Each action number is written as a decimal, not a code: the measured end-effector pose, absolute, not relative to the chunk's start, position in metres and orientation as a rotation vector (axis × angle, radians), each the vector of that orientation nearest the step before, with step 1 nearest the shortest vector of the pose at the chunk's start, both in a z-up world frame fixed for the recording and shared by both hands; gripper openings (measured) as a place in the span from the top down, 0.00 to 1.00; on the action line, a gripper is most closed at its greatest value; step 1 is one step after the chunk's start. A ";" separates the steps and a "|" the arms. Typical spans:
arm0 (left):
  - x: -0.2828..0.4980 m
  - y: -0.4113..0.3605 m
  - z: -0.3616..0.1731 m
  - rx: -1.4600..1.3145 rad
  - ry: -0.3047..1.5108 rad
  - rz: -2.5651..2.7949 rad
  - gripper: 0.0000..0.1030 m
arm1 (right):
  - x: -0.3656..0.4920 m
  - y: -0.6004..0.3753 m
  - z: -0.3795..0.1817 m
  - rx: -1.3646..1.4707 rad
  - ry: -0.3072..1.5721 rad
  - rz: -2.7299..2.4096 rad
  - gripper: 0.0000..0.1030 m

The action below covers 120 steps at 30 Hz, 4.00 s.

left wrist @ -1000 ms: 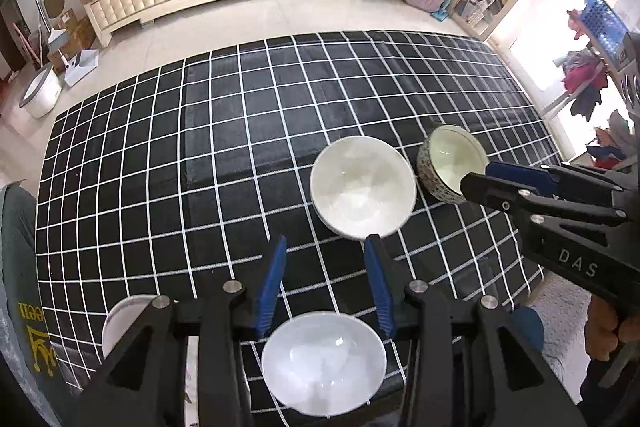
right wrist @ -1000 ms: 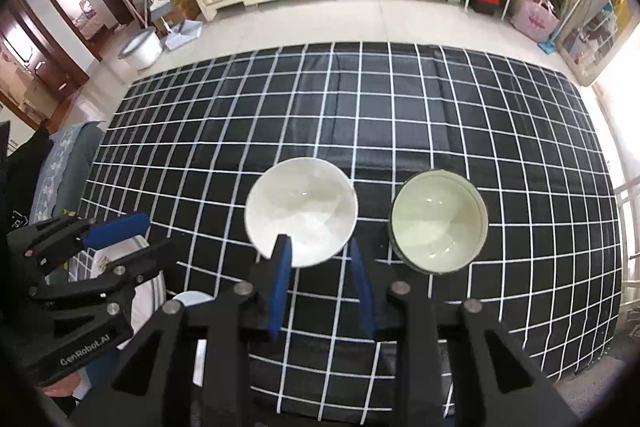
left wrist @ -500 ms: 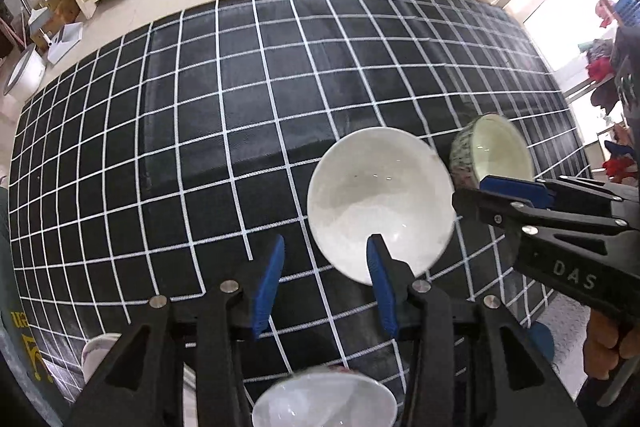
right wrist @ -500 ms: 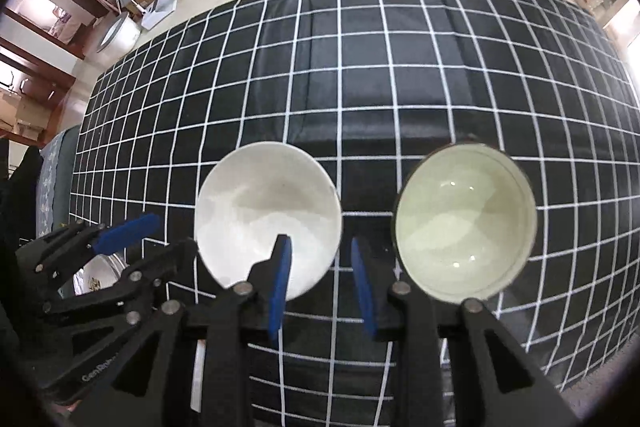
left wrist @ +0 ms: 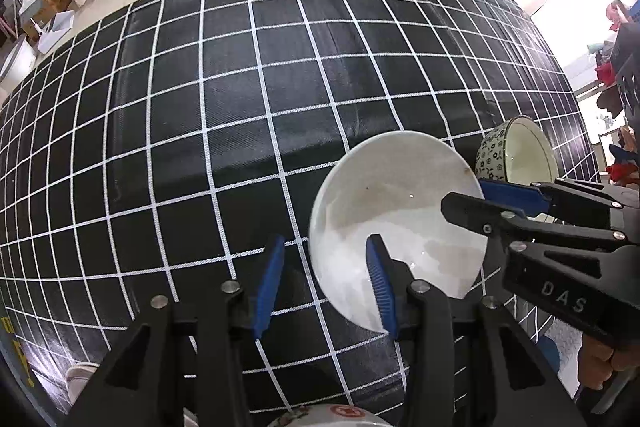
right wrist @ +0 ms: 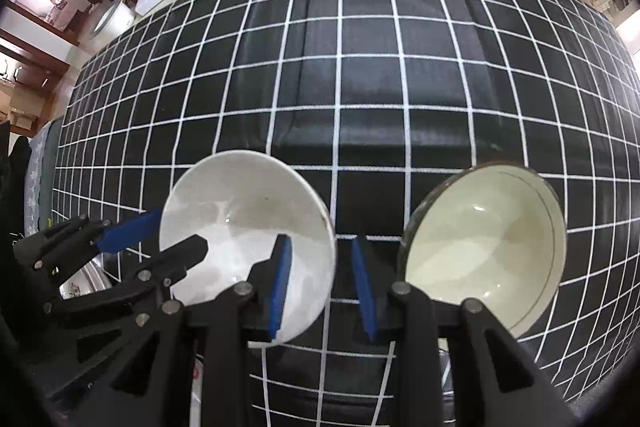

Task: Organize plates and bowls
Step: 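Grasp the rim of the red-print white bowl with both grippers, then carry the red-print bowl with both grippers and lower it into the plain bowl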

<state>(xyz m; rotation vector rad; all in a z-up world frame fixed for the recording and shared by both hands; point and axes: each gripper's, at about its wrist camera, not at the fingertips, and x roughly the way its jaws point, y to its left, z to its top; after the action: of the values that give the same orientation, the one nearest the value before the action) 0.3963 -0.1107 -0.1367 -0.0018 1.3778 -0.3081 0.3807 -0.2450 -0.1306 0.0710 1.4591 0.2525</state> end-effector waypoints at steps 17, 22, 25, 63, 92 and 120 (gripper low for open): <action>0.402 -0.119 -0.166 0.044 1.378 -0.276 0.92 | 0.365 -0.250 -0.142 0.028 1.423 0.245 0.91; 0.395 -0.121 -0.171 0.052 1.379 -0.277 0.92 | 0.345 -0.247 -0.132 0.035 1.406 0.251 0.91; 0.383 -0.115 -0.164 0.033 1.375 -0.282 0.92 | 0.333 -0.246 -0.122 0.044 1.405 0.256 0.91; 0.214 -0.033 -0.100 0.000 1.300 -0.184 0.92 | 0.221 -0.173 -0.082 -0.093 1.386 0.346 0.91; 0.210 -0.042 -0.131 0.045 1.342 -0.174 0.90 | 0.209 -0.164 -0.101 -0.173 1.415 0.349 0.91; 0.208 -0.022 -0.112 -0.024 1.291 -0.200 0.81 | 0.207 -0.172 -0.093 -0.117 1.420 0.325 0.83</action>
<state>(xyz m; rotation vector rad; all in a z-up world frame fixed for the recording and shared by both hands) 0.2076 -0.0217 -0.1116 -0.0239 1.2913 -0.1996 0.2073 -0.1724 -0.0931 -0.1170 1.4202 0.3248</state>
